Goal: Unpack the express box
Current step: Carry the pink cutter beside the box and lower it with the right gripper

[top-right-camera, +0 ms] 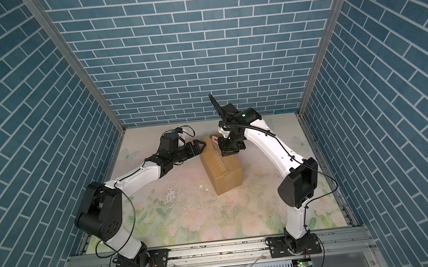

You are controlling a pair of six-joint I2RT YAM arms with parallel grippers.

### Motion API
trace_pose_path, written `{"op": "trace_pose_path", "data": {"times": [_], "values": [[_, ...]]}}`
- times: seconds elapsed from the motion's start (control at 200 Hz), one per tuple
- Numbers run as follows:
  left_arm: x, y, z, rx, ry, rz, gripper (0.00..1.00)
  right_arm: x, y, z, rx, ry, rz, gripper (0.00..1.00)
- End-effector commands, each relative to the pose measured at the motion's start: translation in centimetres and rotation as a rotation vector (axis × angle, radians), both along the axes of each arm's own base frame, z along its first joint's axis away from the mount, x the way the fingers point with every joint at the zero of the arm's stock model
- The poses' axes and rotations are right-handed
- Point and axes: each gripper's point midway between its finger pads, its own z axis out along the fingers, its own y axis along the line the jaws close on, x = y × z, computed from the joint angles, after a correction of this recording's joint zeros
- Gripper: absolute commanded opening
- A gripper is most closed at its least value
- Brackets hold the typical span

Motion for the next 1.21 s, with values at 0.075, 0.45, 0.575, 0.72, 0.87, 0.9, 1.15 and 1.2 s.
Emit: {"op": "trace_pose_path", "data": {"times": [0.075,0.45,0.575,0.72,0.87,0.9,1.15,1.2], "values": [[0.9,-0.1,0.4,-0.02,-0.02,0.002,0.88,-0.9,-0.8,-0.1,-0.058,0.008,0.053,0.0],[0.7,-0.3,2.2,-0.039,-0.04,-0.008,0.88,-0.2,-2.0,5.5,0.069,-0.191,-0.029,0.0],[0.4,-0.1,3.0,-0.036,-0.047,-0.011,0.88,0.9,-4.8,7.7,0.098,-0.308,-0.14,0.0],[-0.5,0.3,3.5,-0.02,-0.048,-0.016,0.88,2.6,-9.6,5.6,0.0,-0.382,-0.262,0.0],[-1.6,1.3,3.5,0.013,-0.049,-0.001,0.88,4.4,-12.4,1.5,0.045,-0.444,-0.35,0.0],[-1.8,1.5,3.5,0.018,-0.052,0.001,0.88,4.6,-12.4,0.8,0.084,-0.459,-0.358,0.0],[-2.7,2.3,3.6,0.03,-0.055,0.012,0.88,6.0,-11.0,-2.4,0.542,-0.372,-0.425,0.0],[-2.9,2.3,3.7,0.035,-0.056,0.01,0.88,6.1,-11.1,-3.2,0.554,-0.352,-0.438,0.0]]}}
